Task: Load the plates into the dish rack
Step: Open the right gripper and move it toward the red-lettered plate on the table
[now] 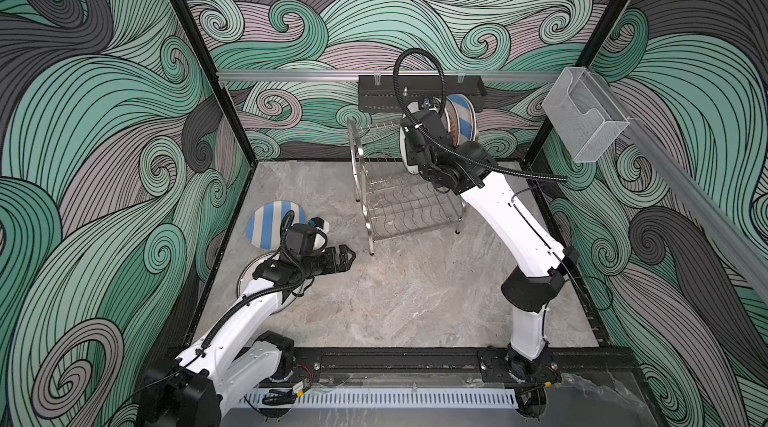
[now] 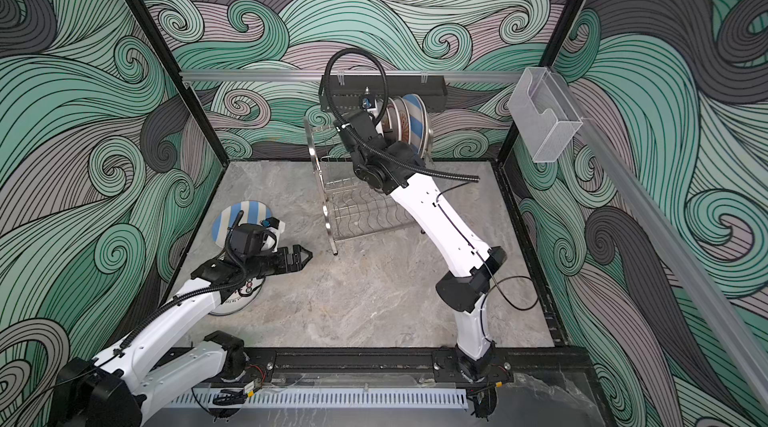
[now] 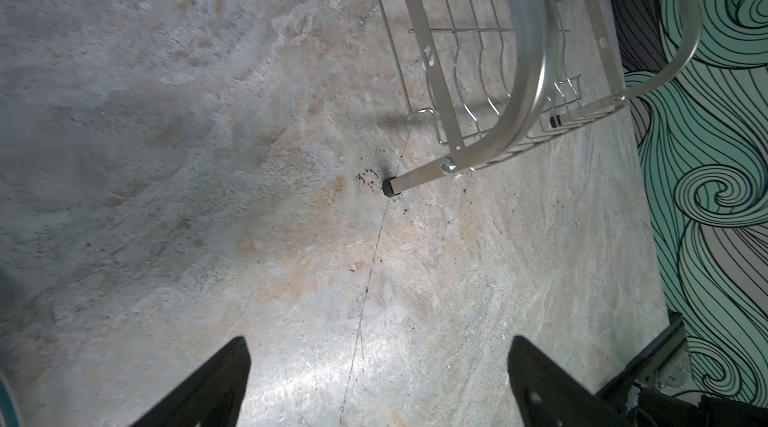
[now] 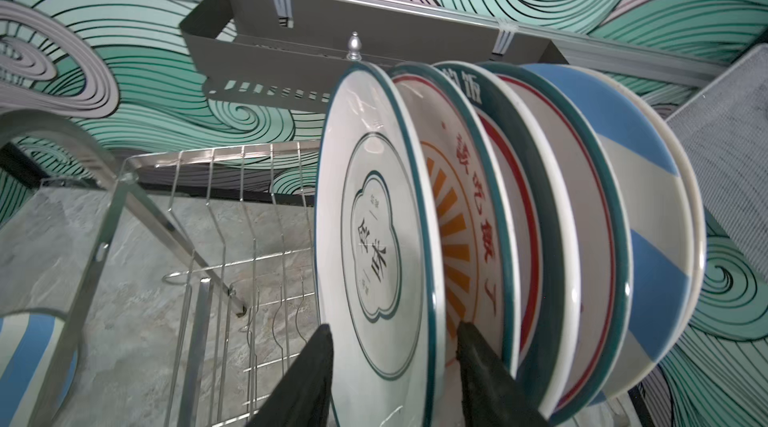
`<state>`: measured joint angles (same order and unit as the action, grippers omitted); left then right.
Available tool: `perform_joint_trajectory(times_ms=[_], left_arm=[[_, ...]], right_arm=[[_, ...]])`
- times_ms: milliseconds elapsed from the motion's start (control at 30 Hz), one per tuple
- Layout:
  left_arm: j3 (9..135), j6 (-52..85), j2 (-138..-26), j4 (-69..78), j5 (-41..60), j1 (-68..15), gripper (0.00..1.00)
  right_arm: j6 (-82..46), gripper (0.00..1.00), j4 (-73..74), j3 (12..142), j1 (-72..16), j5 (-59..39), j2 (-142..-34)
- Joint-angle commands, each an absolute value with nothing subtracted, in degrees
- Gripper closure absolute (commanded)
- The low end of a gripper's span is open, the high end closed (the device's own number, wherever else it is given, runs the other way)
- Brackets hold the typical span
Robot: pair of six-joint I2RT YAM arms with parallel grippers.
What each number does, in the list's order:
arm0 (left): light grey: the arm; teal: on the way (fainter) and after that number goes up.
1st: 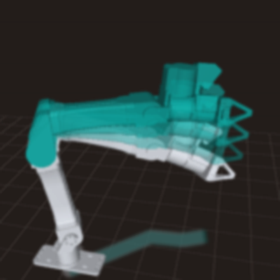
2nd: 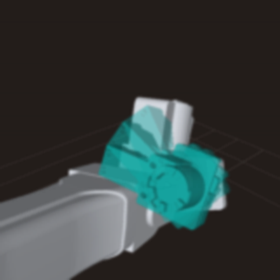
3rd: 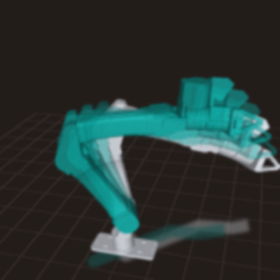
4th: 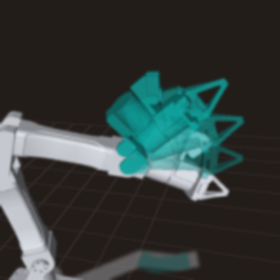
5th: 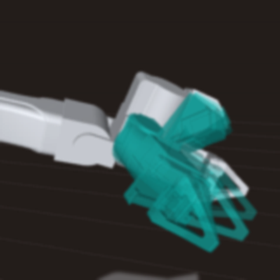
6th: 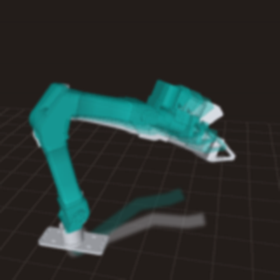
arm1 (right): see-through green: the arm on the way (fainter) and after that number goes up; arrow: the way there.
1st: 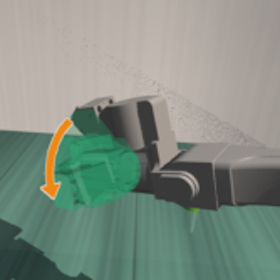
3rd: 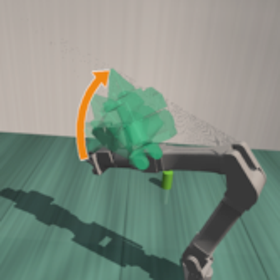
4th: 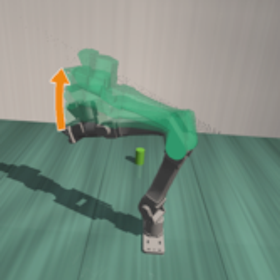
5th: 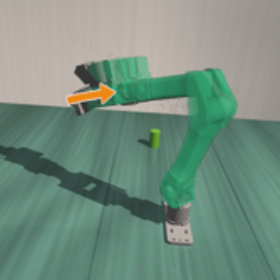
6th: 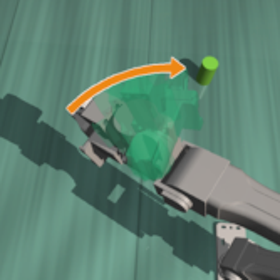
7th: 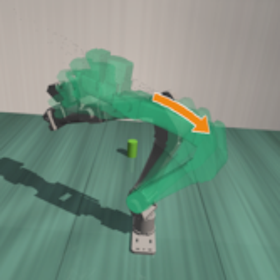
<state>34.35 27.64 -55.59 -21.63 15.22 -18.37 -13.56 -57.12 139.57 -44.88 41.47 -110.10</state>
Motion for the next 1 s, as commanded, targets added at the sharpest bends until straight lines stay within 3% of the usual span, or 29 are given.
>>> perform_joint_trajectory(times_ms=[0,200,467,633,967], left_arm=[[35.48,27.86,-54.45,-24.35,10.30,-17.77,0.01],[37.95,27.97,-52.64,-28.52,2.59,-17.16,0.01],[40.42,29.93,-51.31,-35.40,-6.87,-14.51,0.01],[38.31,30.63,-51.21,-36.74,-8.14,-10.51,0.01],[31.95,36.61,-56.02,-31.03,-3.00,-6.78,0.01]], right_arm=[[-9.49,0.42,-57.48,138.69,-45.18,31.13,-104.52],[-6.18,0.31,-54.83,126.61,-45.18,14.31,-93.96],[-7.34,0.26,-34.98,84.95,-45.52,-5.97,-67.28],[-9.91,0.24,-25.31,62.95,-45.57,-6.55,-55.04],[-11.40,0.23,-17.01,44.78,-45.66,-13.46,-46.70]])
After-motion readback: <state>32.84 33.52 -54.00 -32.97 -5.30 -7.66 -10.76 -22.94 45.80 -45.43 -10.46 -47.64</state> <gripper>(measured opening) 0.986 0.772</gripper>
